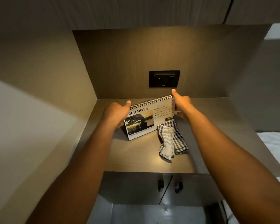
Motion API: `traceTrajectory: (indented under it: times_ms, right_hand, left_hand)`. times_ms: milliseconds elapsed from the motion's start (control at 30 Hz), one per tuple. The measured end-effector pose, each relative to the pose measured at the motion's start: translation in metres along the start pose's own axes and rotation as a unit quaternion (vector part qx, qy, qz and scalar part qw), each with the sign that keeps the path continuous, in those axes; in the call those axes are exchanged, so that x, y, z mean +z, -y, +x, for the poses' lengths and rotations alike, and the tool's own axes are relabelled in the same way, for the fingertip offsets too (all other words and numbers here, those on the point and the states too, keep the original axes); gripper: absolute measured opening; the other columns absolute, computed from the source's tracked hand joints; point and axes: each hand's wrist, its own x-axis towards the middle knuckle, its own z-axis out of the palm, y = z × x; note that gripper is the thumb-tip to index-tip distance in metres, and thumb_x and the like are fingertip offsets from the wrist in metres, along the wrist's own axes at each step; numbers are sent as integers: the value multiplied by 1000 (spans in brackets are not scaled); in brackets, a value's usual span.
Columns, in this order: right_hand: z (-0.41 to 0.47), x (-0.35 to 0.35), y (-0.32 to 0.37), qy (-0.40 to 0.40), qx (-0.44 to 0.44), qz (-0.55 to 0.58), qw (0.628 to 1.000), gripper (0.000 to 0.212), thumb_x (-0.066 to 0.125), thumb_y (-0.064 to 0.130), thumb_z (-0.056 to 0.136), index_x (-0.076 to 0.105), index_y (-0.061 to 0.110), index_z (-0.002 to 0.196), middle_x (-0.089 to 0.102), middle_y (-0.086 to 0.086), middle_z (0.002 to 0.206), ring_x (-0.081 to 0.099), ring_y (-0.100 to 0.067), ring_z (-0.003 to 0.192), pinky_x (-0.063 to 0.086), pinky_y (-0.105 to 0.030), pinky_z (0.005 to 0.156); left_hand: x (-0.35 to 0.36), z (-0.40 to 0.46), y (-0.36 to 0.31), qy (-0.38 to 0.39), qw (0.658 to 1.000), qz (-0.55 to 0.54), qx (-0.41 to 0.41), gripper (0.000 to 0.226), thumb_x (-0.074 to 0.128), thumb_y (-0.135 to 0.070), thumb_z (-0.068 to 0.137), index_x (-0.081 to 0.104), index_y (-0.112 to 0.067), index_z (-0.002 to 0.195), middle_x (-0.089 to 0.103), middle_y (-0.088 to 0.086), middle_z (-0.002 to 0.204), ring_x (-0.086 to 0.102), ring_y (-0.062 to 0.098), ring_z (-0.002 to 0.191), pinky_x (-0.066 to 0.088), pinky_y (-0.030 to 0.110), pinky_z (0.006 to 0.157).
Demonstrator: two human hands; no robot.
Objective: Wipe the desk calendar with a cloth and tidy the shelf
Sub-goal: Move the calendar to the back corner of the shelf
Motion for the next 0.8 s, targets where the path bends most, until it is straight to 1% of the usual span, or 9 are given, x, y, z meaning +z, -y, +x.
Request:
traceTrajectory:
  times_ms: [67, 133, 233, 367, 433, 500, 567, 700, 800]
  right_hand:
    - [4, 4, 2, 14, 11, 12, 1000, 75, 56, 69, 84, 54, 12, 134, 66, -12, 127, 61, -33, 116, 51, -51, 101]
    - [6, 11, 5, 28, 15, 30, 999, 69, 62, 65, 84, 57, 13, 129, 71, -11, 117, 65, -31, 109, 52, -51, 99]
    - [7, 30, 13, 52, 22, 77, 995, 53, 70, 50, 85, 58, 13, 121, 78, -8, 96, 74, -26, 89, 59, -46, 87]
    - [2, 67, 26, 91, 20, 87, 992, 49, 75, 45, 85, 60, 12, 118, 79, -7, 93, 77, -20, 81, 62, -35, 72]
    - [-2, 86, 33, 107, 16, 95, 990, 50, 75, 45, 84, 60, 12, 118, 78, -7, 94, 77, -18, 79, 58, -28, 59]
    - [-6, 104, 39, 113, 21, 99, 988, 54, 77, 44, 82, 59, 11, 121, 77, -6, 98, 74, -17, 80, 51, -25, 52]
    - [-9, 118, 44, 112, 28, 99, 988, 57, 78, 44, 81, 58, 11, 123, 76, -7, 102, 72, -18, 83, 48, -25, 50]
    - [-11, 134, 47, 118, 42, 100, 987, 57, 79, 41, 82, 59, 8, 123, 75, -10, 105, 70, -17, 75, 45, -18, 35]
    - [-10, 139, 48, 138, 47, 93, 985, 58, 78, 44, 82, 60, 9, 124, 76, -9, 106, 65, -14, 65, 45, -18, 38]
  left_hand:
    - [4, 9, -3, -15, 999, -32, -3, 57, 48, -63, 96, 72, -13, 78, 74, 3, 72, 71, 22, 69, 57, 35, 64]
    - [2, 20, -2, -51, 998, -34, 5, 57, 47, -60, 96, 73, -13, 75, 72, 1, 72, 69, 21, 69, 51, 32, 61]
    - [-11, 35, 7, -94, 992, -82, -19, 49, 52, -55, 94, 71, -16, 71, 71, -3, 71, 67, 18, 72, 48, 30, 61]
    - [-40, 57, 29, -129, 980, -148, -41, 38, 58, -49, 93, 67, -18, 73, 75, 2, 83, 71, 25, 84, 59, 41, 84]
    - [-58, 64, 36, -136, 975, -169, -46, 35, 59, -46, 95, 65, -18, 74, 76, 4, 85, 72, 29, 87, 60, 40, 82]
    - [-76, 66, 39, -150, 980, -122, -51, 40, 52, -53, 93, 69, -20, 81, 74, 0, 84, 70, 29, 85, 57, 34, 74]
    - [-86, 65, 41, -164, 984, -45, -58, 48, 42, -59, 90, 73, -23, 99, 75, 0, 91, 70, 26, 85, 57, 36, 83]
    - [-89, 74, 41, -156, 985, -35, -66, 39, 44, -37, 99, 73, -12, 104, 76, 10, 100, 71, 27, 88, 57, 32, 76]
    - [-89, 81, 41, -142, 984, -64, -86, 37, 43, -29, 104, 69, -4, 113, 73, 15, 112, 71, 29, 100, 58, 34, 81]
